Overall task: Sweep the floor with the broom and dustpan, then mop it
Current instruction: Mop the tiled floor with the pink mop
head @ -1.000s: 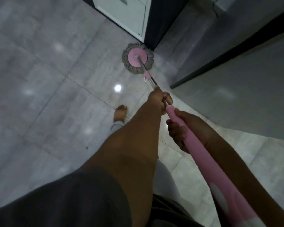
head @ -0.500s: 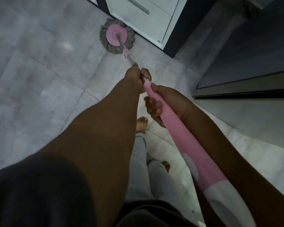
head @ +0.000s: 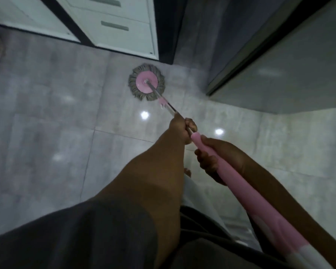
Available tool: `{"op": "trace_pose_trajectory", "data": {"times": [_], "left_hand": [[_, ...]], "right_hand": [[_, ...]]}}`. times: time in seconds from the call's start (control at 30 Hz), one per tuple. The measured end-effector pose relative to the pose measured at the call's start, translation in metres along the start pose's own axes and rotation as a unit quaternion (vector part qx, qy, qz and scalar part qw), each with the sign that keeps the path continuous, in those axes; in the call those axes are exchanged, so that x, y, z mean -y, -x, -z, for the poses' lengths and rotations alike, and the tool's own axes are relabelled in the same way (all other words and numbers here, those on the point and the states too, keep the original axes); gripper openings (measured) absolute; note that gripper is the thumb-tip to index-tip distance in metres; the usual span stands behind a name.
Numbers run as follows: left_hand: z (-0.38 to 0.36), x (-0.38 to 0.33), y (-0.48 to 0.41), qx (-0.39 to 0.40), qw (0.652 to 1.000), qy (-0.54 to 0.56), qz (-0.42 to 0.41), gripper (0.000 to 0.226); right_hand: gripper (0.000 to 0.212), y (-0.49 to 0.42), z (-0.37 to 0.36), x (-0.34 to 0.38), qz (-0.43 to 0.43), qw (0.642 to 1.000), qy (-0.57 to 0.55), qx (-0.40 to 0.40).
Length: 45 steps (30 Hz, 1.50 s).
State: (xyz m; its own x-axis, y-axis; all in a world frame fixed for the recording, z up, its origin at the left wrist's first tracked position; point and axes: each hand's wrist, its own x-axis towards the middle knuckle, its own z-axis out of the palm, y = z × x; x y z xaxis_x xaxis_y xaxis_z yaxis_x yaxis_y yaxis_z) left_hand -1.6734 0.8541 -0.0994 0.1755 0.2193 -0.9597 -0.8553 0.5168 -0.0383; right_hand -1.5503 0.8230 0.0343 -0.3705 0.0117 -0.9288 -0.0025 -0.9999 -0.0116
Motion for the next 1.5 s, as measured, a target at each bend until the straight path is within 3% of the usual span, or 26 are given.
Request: {"op": "trace_pose_trajectory", "data": {"times": [0.2,0.37,0.6,0.8,0.93,1.07,1.3,1.5], "left_hand": [[-0.019,0.106,0.013,-0.020,0.985,-0.144,0.092,0.058],[-0.043,0.106,0.004,-0.039,0.969,-0.221,0.100,0.059],[-0.106,0.011,-0.045,-0.017,0.963,-0.254,0.090,0.060],[-0.176,-0.114,-0.105,0.037,0.966,-0.255,0.032,0.052],[-0.234,-0.185,-0.156,0.058,0.955,-0.290,-0.011,0.050],[-0.254,-0.220,-0.192,0.069,0.952,-0.298,-0.011,0.047],[-0.221,-0.201,-0.196,0.099,0.946,-0.308,-0.022,0.045],[-0.150,-0.123,-0.165,0.067,0.921,-0.383,0.005,0.048]], "right_hand": [[0.037,0.052,0.069,-0.067,0.014,0.996,-0.093,-0.003],[0.037,0.049,0.080,-0.059,0.038,0.985,-0.167,0.020],[0.038,-0.001,0.048,0.033,0.069,0.966,-0.246,0.050],[0.037,-0.073,-0.002,0.157,0.110,0.960,-0.250,0.053],[0.029,-0.124,-0.010,0.237,0.175,0.948,-0.251,0.092],[0.028,-0.161,-0.008,0.273,0.235,0.930,-0.261,0.108],[0.025,-0.178,-0.009,0.229,0.223,0.925,-0.284,0.117],[0.034,-0.157,0.002,0.115,0.202,0.906,-0.344,0.138]]}}
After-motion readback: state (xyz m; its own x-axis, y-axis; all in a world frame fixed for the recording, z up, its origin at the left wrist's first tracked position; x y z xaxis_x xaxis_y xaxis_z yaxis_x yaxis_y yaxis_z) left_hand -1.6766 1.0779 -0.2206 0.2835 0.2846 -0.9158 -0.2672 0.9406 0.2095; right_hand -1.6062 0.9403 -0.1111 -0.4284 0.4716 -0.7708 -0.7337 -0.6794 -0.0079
